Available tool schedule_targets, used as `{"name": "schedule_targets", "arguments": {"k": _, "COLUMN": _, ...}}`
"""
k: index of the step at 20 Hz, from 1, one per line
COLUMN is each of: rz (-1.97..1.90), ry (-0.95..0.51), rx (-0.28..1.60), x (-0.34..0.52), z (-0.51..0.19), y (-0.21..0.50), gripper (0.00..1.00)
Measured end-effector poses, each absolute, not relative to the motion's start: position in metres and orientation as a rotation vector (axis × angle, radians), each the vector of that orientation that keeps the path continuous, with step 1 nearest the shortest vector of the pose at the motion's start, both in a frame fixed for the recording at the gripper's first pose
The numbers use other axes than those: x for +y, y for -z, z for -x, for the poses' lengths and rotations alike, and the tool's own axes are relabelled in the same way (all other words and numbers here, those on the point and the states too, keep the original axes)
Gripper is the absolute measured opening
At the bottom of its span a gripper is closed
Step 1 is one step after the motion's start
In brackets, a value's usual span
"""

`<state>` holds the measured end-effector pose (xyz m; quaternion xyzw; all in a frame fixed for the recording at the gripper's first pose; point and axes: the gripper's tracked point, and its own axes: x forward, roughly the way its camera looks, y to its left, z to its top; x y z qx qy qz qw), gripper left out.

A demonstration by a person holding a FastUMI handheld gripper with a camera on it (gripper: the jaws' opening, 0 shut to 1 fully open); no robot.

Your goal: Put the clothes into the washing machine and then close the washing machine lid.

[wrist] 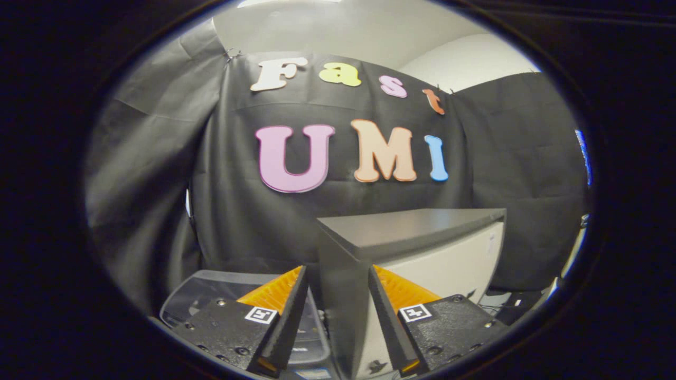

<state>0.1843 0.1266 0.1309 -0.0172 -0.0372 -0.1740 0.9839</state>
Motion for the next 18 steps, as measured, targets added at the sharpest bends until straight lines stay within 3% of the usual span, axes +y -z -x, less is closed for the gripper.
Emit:
{"name": "schedule_targets", "arguments": {"k": 8, "rz": 0.038, "ry": 0.324, "rx": -0.003, "x": 0.027, "z": -0.124, "y": -0.079, "gripper": 0.68}}
{"name": "schedule_targets", "arguments": {"k": 11, "rz": 0.06, "ry": 0.377, "rx": 0.013, "x": -0.017, "z": -0.094, "y": -0.067, "gripper": 0.68}}
{"name": "schedule_targets", "arguments": {"k": 18, "rz": 0.039, "ry": 0.373, "rx": 0.045, "x": -0.062, "z": -0.047, "y": -0.034, "gripper": 0.68}}
